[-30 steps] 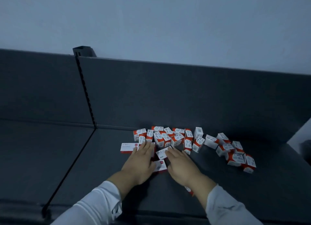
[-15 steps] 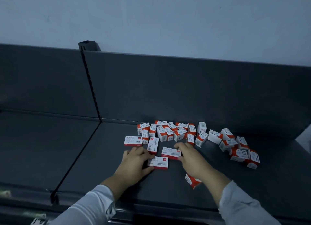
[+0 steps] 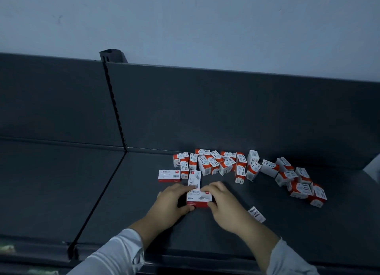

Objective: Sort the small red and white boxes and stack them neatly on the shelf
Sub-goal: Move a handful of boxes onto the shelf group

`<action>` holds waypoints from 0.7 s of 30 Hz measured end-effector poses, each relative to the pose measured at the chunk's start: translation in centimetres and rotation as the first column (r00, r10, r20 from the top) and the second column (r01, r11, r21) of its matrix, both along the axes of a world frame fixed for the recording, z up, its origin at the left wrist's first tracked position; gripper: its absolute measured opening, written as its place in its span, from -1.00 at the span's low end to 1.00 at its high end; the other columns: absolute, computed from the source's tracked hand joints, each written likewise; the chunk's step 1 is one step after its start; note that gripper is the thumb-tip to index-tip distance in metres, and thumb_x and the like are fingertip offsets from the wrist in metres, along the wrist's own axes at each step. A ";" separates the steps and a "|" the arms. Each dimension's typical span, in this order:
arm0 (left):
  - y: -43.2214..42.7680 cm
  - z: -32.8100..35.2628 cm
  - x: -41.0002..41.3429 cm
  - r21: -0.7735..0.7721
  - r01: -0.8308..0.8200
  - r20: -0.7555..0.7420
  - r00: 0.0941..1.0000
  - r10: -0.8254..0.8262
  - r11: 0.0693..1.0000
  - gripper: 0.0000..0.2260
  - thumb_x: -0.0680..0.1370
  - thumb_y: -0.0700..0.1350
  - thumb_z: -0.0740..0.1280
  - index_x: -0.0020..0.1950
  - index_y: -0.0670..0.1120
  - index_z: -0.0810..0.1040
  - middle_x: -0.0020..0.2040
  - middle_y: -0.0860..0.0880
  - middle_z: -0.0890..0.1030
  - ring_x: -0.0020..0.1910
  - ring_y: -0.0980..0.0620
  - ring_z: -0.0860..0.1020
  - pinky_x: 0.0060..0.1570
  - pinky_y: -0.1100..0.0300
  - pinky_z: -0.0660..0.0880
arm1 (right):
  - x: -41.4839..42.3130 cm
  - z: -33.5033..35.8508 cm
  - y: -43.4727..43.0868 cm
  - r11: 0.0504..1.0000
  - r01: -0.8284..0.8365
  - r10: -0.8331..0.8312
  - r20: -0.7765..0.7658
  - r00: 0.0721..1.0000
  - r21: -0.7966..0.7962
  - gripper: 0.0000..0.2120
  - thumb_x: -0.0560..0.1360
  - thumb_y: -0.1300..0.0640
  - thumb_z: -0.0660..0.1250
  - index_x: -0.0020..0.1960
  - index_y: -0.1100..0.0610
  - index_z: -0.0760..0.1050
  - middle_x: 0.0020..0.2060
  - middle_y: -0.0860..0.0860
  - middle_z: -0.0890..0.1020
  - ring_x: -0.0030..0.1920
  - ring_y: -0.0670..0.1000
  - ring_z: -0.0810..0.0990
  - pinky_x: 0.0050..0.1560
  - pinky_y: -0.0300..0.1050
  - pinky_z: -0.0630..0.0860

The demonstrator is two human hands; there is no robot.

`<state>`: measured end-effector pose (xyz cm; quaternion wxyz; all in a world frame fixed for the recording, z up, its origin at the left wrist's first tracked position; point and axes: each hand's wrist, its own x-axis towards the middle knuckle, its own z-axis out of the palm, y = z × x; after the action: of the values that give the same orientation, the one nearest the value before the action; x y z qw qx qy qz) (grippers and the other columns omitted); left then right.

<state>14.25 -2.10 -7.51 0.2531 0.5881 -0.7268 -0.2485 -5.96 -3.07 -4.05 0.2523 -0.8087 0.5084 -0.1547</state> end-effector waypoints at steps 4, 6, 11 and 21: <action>-0.3 0.0 0.6 -0.010 0.002 0.014 1.000 -0.001 1.000 -0.55 0.50 0.02 0.42 0.36 0.22 0.43 0.25 0.22 0.48 0.30 0.20 0.39 0.33 0.05 0.30 | 0.5 -0.1 0.0 0.999 0.043 -0.043 0.018 0.999 0.009 -0.63 0.58 0.23 0.28 0.36 0.01 0.43 0.24 -0.08 0.47 0.20 -0.14 0.47 0.21 -0.34 0.38; -0.1 0.4 1.2 -0.001 0.021 0.041 0.999 -0.020 1.000 -0.57 0.52 0.03 0.40 0.36 0.23 0.41 0.26 0.23 0.45 0.30 0.22 0.35 0.29 0.11 0.25 | 1.0 -0.3 -0.1 0.999 0.048 -0.048 0.031 0.998 0.024 -0.63 0.57 0.21 0.31 0.35 -0.01 0.44 0.22 -0.07 0.50 0.19 -0.12 0.51 0.23 -0.27 0.44; -0.2 0.9 4.8 -0.013 0.044 0.161 0.986 -0.041 0.999 -0.63 0.51 0.07 0.38 0.29 0.24 0.43 0.22 0.30 0.45 0.26 0.25 0.34 0.15 0.16 0.17 | 2.9 -0.1 -0.7 0.983 -0.005 -0.024 0.156 0.987 0.184 -0.73 0.55 0.00 0.36 0.25 -0.07 0.53 0.17 -0.14 0.57 0.15 -0.20 0.56 0.18 -0.27 0.51; -3.7 4.0 8.1 -0.037 -0.052 0.130 0.990 0.056 0.998 -0.63 0.56 0.18 0.28 0.36 0.23 0.43 0.15 0.24 0.49 0.22 0.19 0.45 0.28 0.06 0.27 | 7.4 -1.2 -3.9 0.913 0.409 -0.408 0.043 0.912 0.005 -0.63 0.52 -0.06 0.38 0.24 0.07 0.43 0.17 -0.05 0.33 0.20 -0.03 0.41 0.14 -0.22 0.42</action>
<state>22.39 -5.79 -3.50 0.2215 0.6182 -0.7297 -0.1904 1.44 -6.93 -5.24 0.2235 -0.6816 0.6603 -0.2223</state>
